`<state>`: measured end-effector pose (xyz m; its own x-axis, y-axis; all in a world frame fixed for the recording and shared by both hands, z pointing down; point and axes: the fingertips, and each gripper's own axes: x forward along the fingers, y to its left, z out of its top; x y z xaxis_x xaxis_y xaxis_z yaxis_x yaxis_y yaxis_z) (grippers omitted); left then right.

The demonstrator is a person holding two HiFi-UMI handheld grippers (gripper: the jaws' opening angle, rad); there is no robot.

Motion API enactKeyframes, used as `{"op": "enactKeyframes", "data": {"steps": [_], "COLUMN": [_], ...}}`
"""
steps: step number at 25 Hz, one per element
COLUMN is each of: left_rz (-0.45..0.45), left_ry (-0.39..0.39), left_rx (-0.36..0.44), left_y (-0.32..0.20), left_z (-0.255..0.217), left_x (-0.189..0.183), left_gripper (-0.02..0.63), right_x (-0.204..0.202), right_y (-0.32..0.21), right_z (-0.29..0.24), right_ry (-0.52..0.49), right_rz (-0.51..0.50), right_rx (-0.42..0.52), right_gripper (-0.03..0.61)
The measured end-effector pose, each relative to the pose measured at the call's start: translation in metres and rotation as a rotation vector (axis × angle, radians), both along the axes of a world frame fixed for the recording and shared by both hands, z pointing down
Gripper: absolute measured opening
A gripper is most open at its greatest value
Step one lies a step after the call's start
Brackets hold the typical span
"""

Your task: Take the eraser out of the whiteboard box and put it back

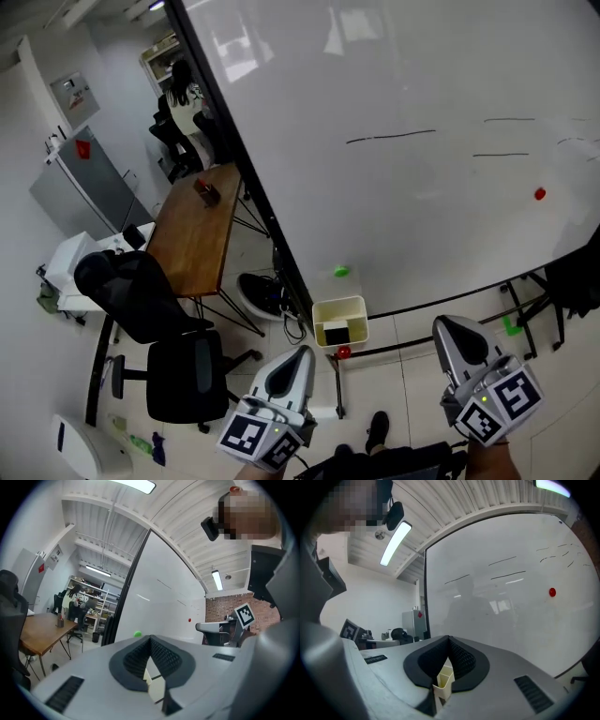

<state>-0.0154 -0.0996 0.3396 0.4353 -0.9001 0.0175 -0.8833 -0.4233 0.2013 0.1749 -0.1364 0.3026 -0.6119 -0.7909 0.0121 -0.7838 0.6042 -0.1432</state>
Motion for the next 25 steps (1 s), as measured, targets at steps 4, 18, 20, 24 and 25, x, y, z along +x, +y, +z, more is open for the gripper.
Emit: {"op": "enactKeyframes", "data": {"steps": [4, 18, 20, 24, 25], "left_rz": [0.028, -0.038, -0.061, -0.070, -0.062], "left_ry": [0.028, 0.033, 0.026, 0.033, 0.028], "left_rx": [0.002, 0.063, 0.068, 0.069, 0.072], "left_y": [0.029, 0.138, 0.146, 0.158, 0.163], "left_z": [0.004, -0.043, -0.046, -0.051, -0.054], "left_x": [0.000, 0.148, 0.175, 0.207, 0.209], "left_gripper": [0.023, 0.025, 0.025, 0.024, 0.023], "right_x": [-0.001, 0.147, 0.175, 0.211, 0.214], "right_y": [0.033, 0.157, 0.164, 0.170, 0.172], "right_z": [0.003, -0.026, -0.029, -0.029, -0.031], "right_ry": [0.036, 0.022, 0.033, 0.029, 0.026], "right_rz": [0.019, -0.092, -0.124, -0.120, -0.109], "right_rx": [-0.026, -0.020, -0.010, -0.013, -0.005], "right_gripper": [0.025, 0.025, 0.025, 0.025, 0.025]}}
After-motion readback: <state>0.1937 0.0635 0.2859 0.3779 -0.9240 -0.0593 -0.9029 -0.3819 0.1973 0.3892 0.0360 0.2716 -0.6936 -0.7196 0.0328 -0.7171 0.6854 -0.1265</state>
